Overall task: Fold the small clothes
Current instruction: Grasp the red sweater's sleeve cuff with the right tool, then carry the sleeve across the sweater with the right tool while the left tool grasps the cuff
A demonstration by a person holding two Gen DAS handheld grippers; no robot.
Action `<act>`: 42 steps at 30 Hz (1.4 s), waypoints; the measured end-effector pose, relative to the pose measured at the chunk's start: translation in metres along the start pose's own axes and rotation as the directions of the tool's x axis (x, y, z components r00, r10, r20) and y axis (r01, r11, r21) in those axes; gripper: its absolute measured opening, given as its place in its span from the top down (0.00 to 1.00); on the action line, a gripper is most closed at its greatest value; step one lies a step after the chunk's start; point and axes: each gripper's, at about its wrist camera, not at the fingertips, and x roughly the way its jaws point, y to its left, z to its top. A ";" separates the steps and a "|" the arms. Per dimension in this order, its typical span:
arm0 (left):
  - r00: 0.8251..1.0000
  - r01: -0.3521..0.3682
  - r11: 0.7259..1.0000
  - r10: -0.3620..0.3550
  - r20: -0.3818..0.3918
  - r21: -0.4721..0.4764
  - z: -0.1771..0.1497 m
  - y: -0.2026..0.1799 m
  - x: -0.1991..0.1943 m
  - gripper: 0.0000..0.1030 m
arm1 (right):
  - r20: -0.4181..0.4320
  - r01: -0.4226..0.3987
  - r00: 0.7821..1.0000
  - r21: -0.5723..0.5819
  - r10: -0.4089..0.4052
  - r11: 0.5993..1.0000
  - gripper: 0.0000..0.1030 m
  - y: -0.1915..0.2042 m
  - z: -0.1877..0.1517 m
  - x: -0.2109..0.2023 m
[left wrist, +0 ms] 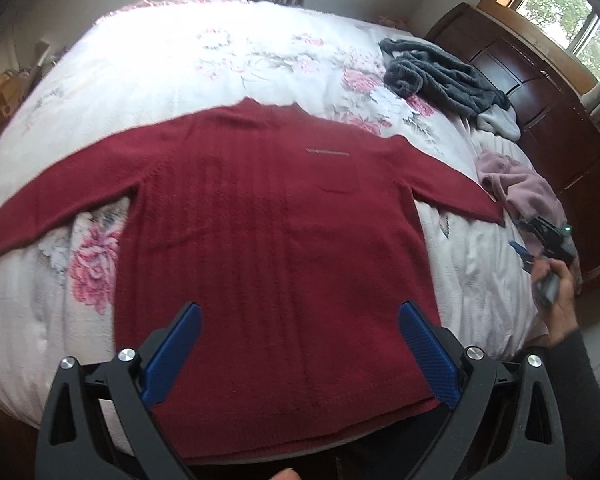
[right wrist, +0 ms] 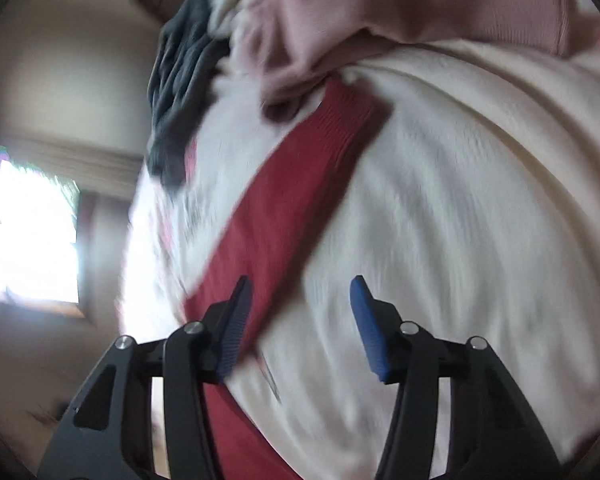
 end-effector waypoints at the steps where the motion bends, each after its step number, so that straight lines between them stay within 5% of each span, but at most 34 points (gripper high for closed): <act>1: 1.000 0.014 1.000 -0.014 -0.005 -0.012 0.000 0.002 0.003 0.04 | 0.007 -0.028 1.000 0.040 0.028 0.999 0.52 -0.008 0.012 0.006; 8: 0.998 0.070 0.995 -0.070 -0.006 -0.070 0.003 0.010 0.017 0.04 | 0.045 -0.064 0.997 0.241 0.055 0.968 0.56 -0.050 0.073 0.055; 16: 0.984 0.175 0.970 -0.179 -0.011 -0.171 0.008 0.026 0.034 0.04 | 0.062 -0.045 0.998 0.211 0.032 0.976 0.59 -0.040 0.099 0.089; 18: 0.977 0.209 0.956 -0.215 -0.008 -0.204 0.008 0.032 0.036 0.04 | 0.063 -0.039 0.998 0.201 0.027 0.979 0.64 -0.037 0.102 0.093; 20: 0.974 0.220 0.949 -0.227 -0.006 -0.227 0.007 0.037 0.038 0.04 | 0.059 -0.026 0.998 0.186 0.016 0.982 0.81 -0.033 0.102 0.097; 22: 0.974 0.218 0.945 -0.226 -0.004 -0.245 0.006 0.043 0.037 0.04 | 0.069 -0.021 0.998 0.172 0.010 0.985 0.85 -0.028 0.102 0.096; 31: 0.956 0.292 0.905 -0.285 0.068 -0.309 0.012 0.071 0.015 0.04 | 0.163 -0.020 0.986 -0.151 0.045 0.988 0.86 0.091 0.064 0.049; 42: 0.955 0.284 0.912 -0.242 0.171 -0.297 0.039 0.093 -0.006 0.04 | 0.108 -0.070 0.984 -0.513 0.145 0.856 0.86 0.252 -0.046 0.018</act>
